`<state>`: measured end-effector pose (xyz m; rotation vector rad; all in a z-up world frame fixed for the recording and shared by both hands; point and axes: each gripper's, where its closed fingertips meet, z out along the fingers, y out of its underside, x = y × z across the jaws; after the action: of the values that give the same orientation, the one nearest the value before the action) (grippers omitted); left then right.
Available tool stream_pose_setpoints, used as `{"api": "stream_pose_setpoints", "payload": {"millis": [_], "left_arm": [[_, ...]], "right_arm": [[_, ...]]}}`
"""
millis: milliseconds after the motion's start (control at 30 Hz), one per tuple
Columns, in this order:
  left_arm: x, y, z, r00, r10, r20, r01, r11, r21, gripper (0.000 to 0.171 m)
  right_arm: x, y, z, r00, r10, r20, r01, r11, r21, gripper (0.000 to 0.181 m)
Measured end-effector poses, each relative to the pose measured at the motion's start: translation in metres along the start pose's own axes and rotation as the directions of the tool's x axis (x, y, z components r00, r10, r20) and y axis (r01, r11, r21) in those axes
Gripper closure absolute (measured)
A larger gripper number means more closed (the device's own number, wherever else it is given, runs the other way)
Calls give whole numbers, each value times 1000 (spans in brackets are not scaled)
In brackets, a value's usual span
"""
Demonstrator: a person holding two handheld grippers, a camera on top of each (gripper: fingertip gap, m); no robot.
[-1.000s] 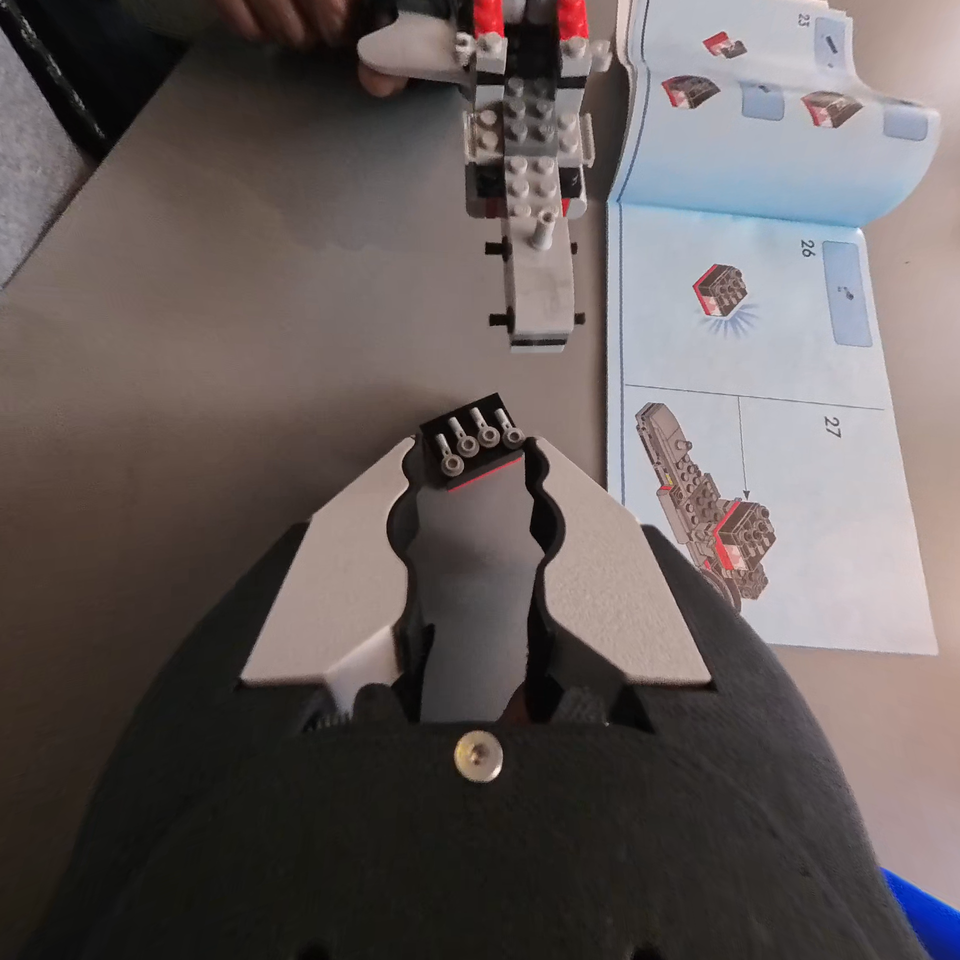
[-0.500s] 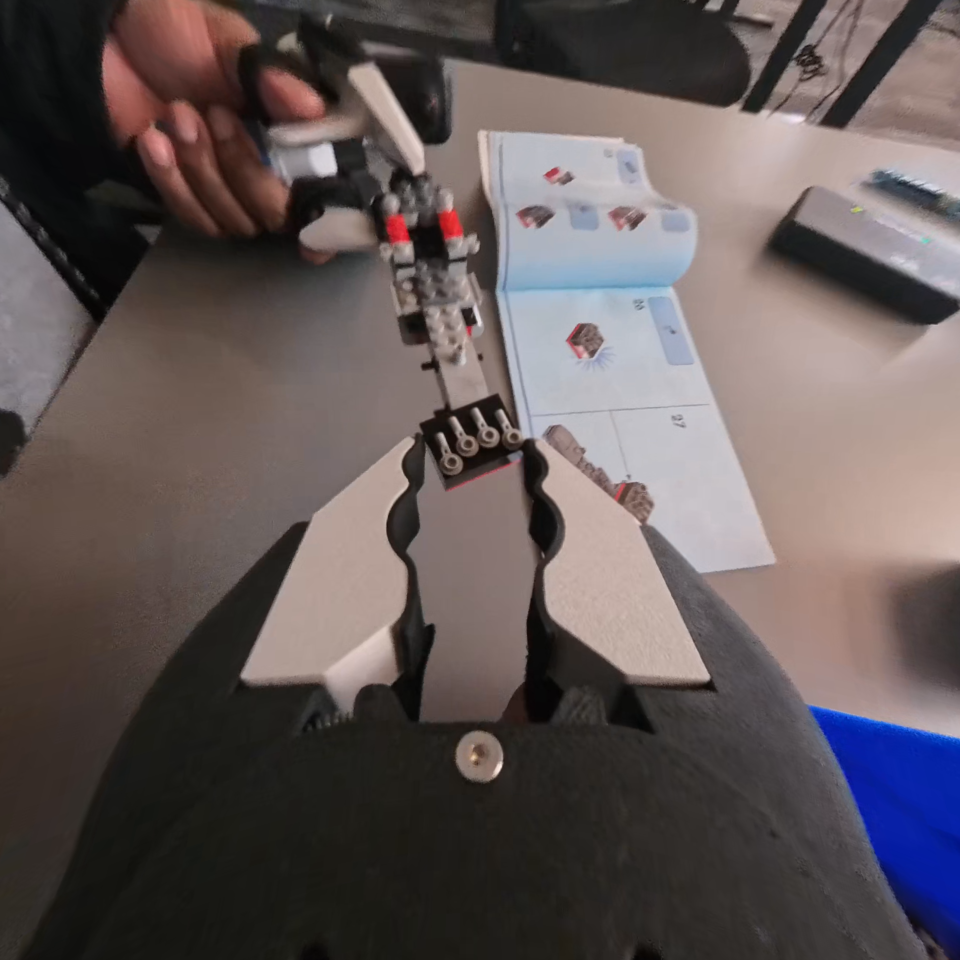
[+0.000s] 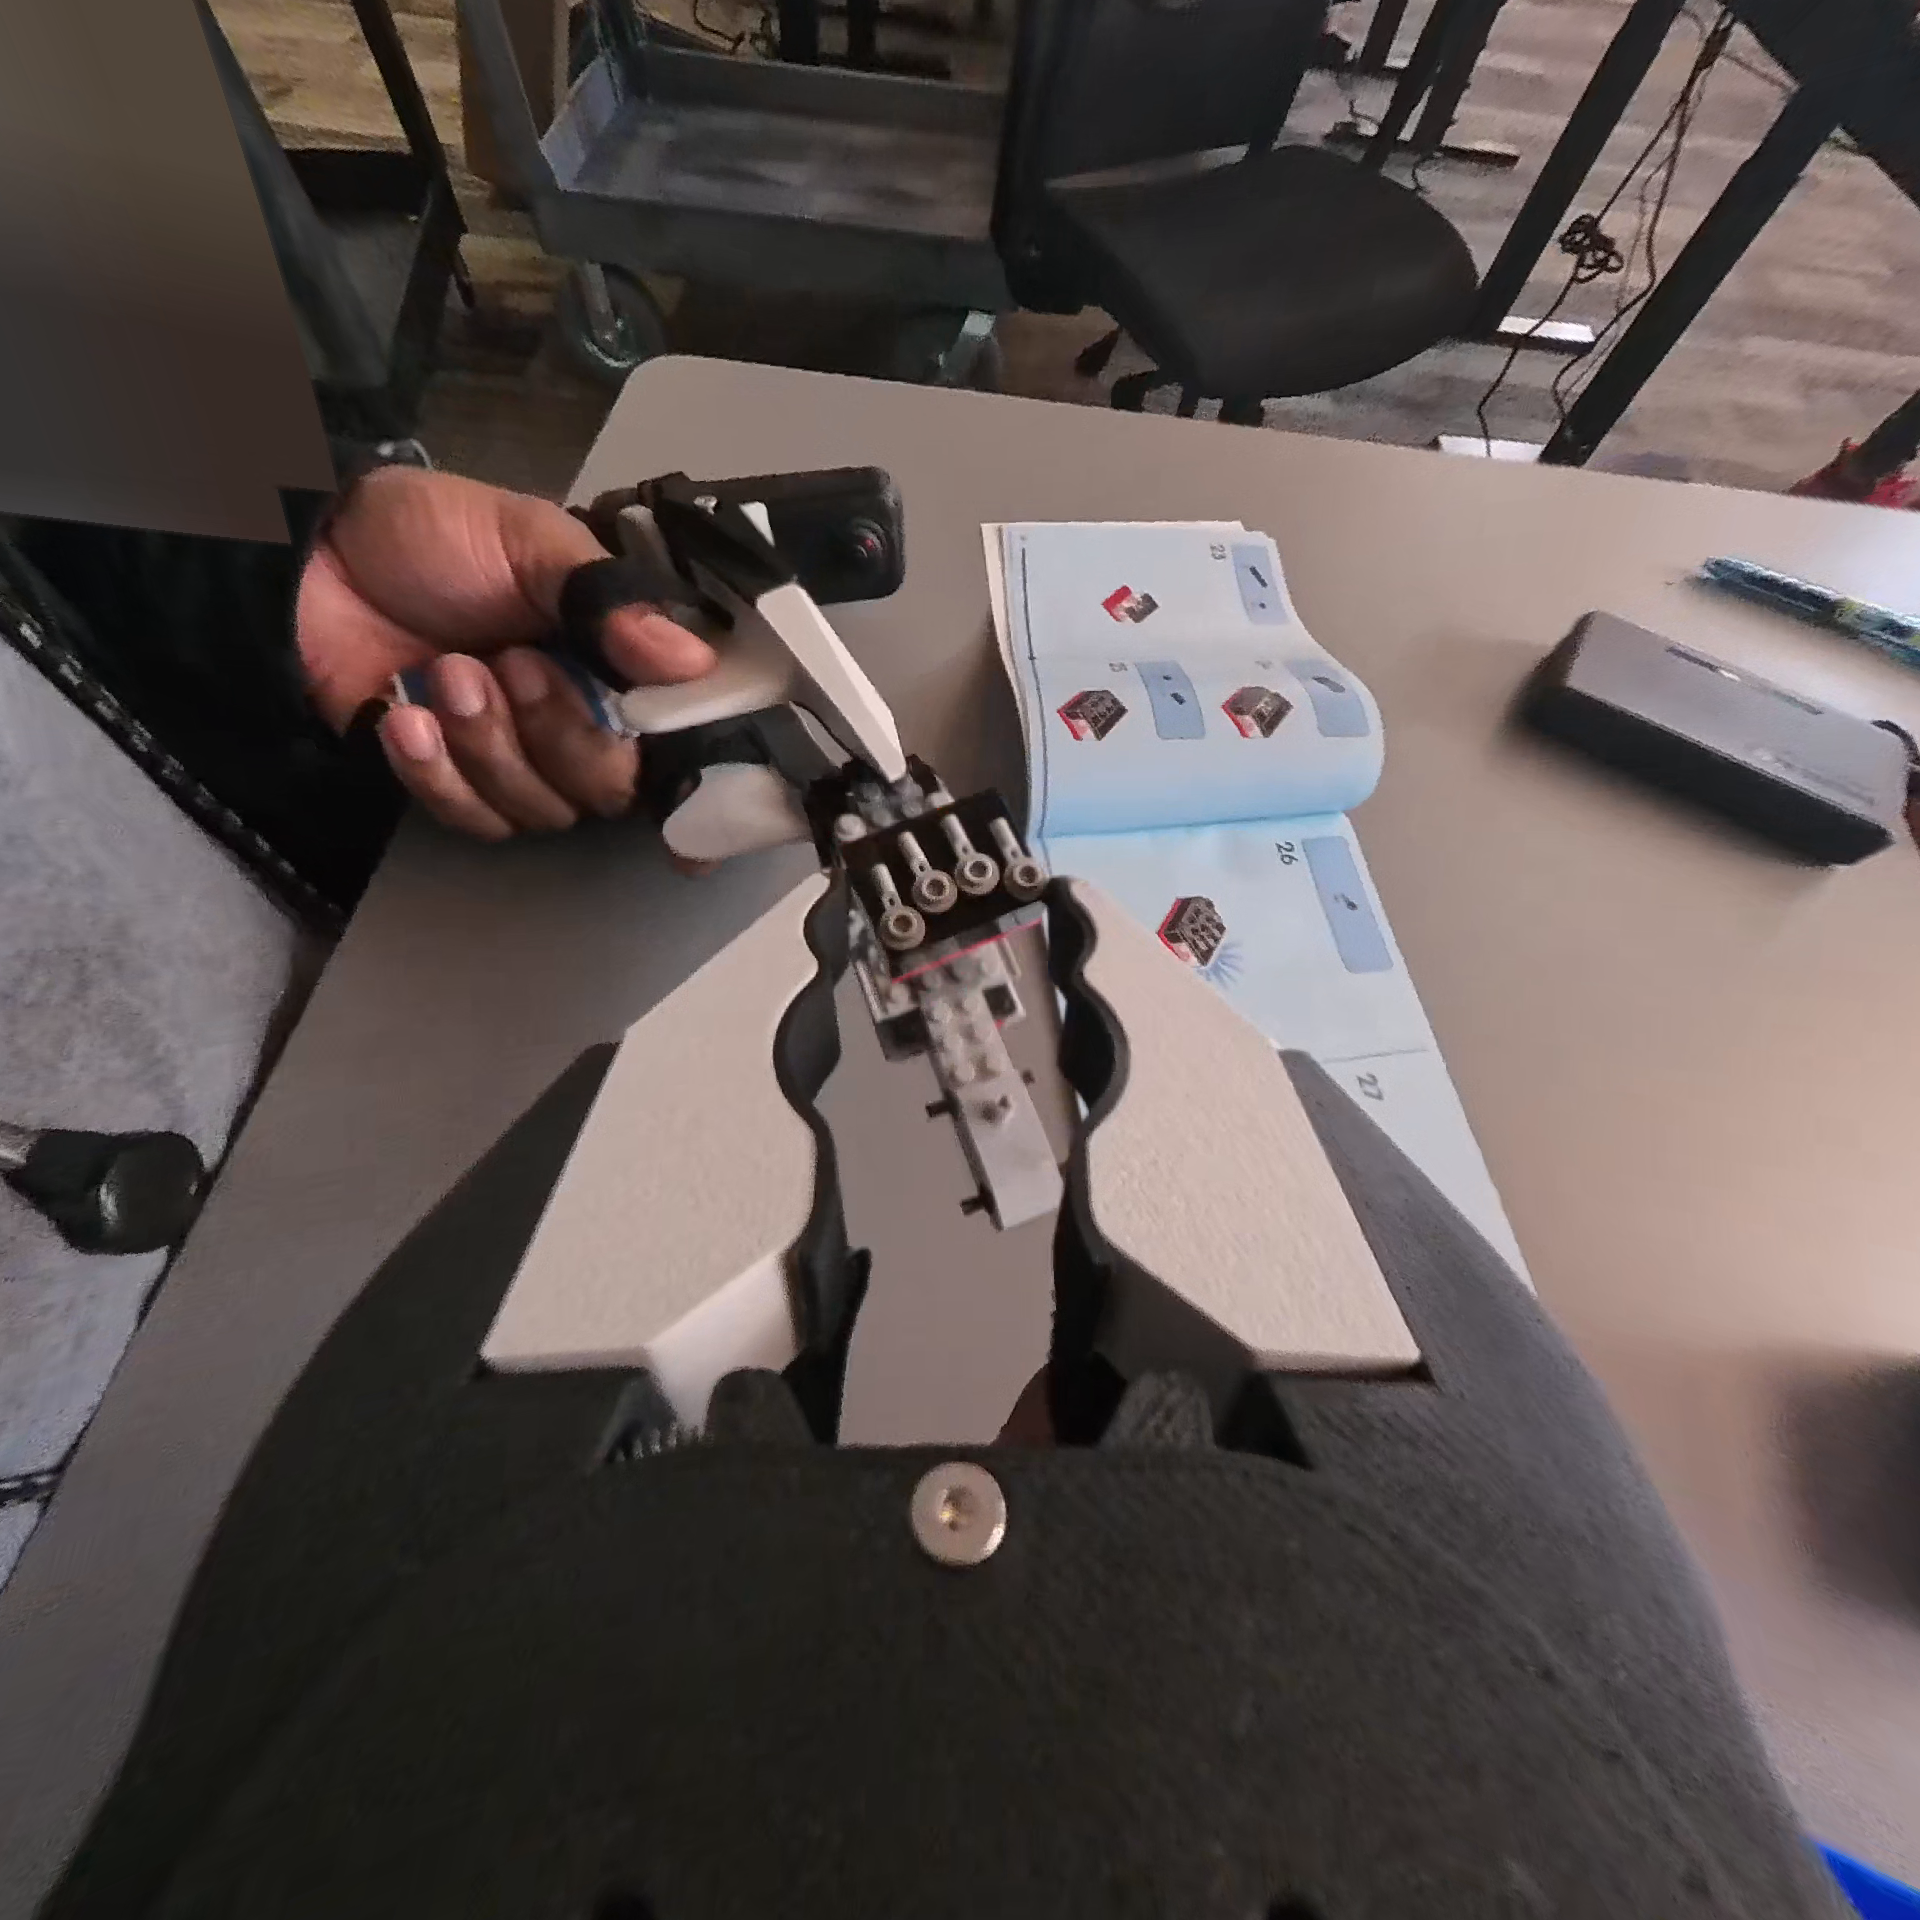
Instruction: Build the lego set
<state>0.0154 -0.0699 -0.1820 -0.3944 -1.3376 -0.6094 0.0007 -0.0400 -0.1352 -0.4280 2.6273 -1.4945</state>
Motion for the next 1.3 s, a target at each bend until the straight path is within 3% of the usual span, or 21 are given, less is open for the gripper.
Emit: {"api": "stream_pose_setpoints", "payload": {"millis": [500, 867, 1300], "left_arm": [[3, 4, 2, 1000, 3, -9, -2, 1000, 8, 132], [2, 4, 5, 1000, 7, -6, -6, 1000, 16, 132], [2, 5, 5, 1000, 3, -13, -3, 1000, 16, 132]], "right_arm": [[-5, 6, 22, 997, 72, 37, -70, 997, -45, 142], [-4, 14, 32, 999, 34, -2, -34, 994, -108, 142], [-6, 15, 36, 1000, 24, -1, -24, 995, -97, 141]]}}
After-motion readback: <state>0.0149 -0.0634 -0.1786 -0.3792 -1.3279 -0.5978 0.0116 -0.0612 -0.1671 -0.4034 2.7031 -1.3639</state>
